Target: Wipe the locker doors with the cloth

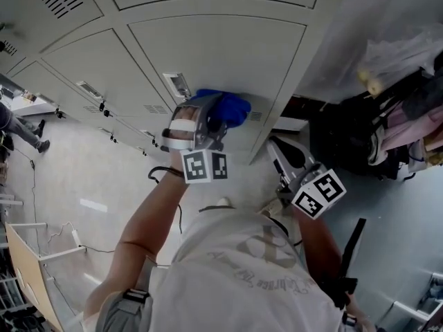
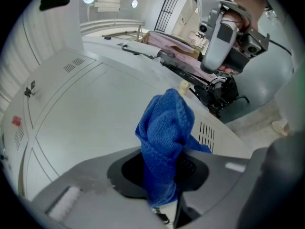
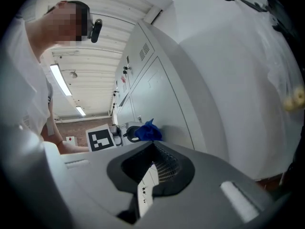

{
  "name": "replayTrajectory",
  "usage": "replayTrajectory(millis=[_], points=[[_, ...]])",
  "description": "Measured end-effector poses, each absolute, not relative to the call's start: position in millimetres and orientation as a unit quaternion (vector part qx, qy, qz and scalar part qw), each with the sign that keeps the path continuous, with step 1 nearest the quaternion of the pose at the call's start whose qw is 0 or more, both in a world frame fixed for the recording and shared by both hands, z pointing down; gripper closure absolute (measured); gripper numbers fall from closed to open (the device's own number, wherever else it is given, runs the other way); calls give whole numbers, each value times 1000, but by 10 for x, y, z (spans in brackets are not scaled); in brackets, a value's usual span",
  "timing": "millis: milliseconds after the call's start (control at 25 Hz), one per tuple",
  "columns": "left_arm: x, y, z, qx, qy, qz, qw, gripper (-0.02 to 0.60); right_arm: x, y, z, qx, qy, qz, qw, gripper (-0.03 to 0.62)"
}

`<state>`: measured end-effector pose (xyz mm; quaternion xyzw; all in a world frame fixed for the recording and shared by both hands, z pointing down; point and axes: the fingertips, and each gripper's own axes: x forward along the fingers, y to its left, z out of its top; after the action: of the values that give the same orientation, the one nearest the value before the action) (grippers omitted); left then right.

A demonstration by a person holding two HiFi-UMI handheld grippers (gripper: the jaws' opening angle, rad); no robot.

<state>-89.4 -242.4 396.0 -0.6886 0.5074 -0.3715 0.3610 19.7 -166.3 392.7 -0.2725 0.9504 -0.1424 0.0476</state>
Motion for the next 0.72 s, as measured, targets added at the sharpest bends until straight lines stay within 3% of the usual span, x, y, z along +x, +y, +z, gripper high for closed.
replayTrajectory(millis=[360,600,720], points=[[-1555,-2399,3842,-695,575,-328,279,471,-155,-1728,3944,-240,959,-147,44,586],[-2023,-2317,3710,-711,654,-202,163,469,-292,-1751,3961,-228,961,-150,42,587],[-2359,-2194,3641,-687,696,-155,138,469,-329,-1750,3975,-227,961,-151,39,587]])
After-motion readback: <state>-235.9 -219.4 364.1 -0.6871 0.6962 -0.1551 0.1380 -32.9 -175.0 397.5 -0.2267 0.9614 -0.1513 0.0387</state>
